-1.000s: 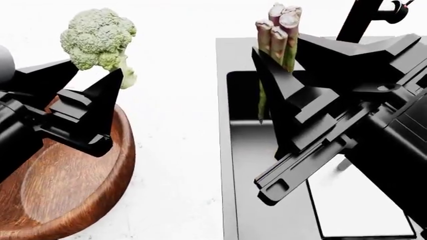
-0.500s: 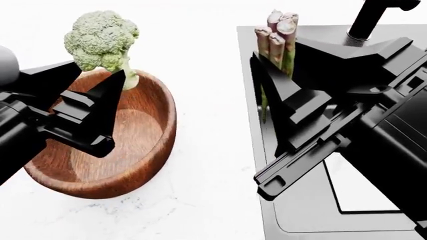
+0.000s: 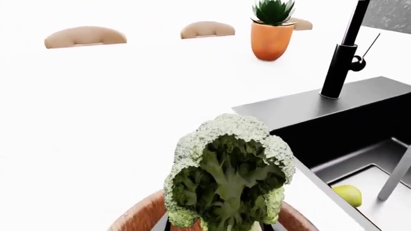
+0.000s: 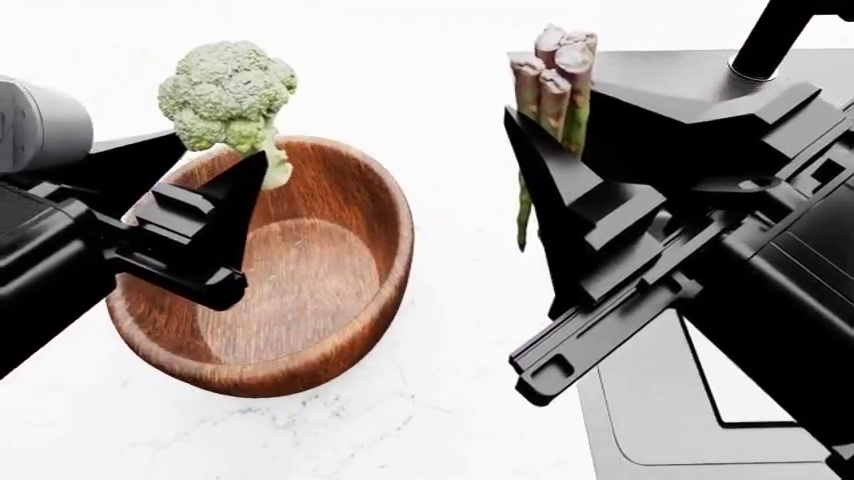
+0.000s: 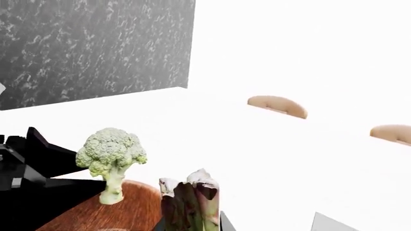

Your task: Pick the broccolis and asparaguss from the sink and place them in one bowl. Place the pear in the other bowl. Then turn off the sink faucet.

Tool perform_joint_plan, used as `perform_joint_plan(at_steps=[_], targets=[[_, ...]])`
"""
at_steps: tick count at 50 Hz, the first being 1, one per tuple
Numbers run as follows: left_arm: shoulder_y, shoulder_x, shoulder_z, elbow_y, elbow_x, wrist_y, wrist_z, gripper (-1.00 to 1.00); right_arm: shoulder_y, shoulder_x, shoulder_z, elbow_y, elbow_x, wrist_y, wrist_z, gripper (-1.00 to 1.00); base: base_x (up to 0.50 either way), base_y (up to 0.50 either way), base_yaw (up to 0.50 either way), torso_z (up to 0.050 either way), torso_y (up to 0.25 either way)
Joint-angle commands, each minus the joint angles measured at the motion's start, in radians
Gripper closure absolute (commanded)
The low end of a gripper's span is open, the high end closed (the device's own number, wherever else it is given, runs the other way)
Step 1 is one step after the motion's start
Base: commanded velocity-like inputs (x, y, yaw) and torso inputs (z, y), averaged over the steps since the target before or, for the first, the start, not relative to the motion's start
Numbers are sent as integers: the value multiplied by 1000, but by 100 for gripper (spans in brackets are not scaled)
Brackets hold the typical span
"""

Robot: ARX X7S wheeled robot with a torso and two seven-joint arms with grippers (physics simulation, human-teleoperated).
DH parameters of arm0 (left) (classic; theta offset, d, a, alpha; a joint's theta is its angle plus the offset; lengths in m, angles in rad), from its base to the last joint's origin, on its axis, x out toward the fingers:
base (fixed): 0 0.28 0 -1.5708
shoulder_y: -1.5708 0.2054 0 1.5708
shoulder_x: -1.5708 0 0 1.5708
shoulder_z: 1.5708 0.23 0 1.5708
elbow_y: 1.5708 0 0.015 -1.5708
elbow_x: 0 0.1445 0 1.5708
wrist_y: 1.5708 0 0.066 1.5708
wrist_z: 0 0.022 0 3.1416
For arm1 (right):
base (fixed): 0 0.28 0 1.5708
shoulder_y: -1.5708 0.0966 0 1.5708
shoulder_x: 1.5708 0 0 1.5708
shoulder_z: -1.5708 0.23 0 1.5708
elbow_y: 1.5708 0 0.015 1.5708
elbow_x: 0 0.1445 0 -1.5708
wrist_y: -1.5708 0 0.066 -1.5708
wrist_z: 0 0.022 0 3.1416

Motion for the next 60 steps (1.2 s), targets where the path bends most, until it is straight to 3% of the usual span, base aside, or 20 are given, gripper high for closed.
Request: perform_joint_plan(at_steps=[1, 10, 21, 38, 39, 60], targets=[[-113, 17, 103, -85, -17, -78, -4, 100, -43, 15, 27, -13, -29, -12, -25, 100, 0, 0, 0, 0, 0], [-170, -14, 145, -83, -51, -125, -34, 100, -67, 17, 37, -17, -46, -17, -43, 100, 0, 0, 0, 0, 0], [-134, -60, 129, -24, -82, -128, -24, 100, -61, 8, 32, -16, -45, -13, -39, 100, 0, 0, 0, 1, 1], [-164, -50, 158, -22, -87, -147, -28, 100, -77, 18, 45, -21, -48, -20, -51, 100, 0, 0, 0, 0, 1], [-168, -50, 160, -21, -87, -148, -30, -100, -79, 19, 46, -21, -49, -20, -53, 100, 0, 0, 0, 0, 0], [-204, -74, 132, -3, -128, -116, -35, -100, -29, 11, 57, -16, -14, -31, -35, 100, 0, 0, 0, 0, 0]])
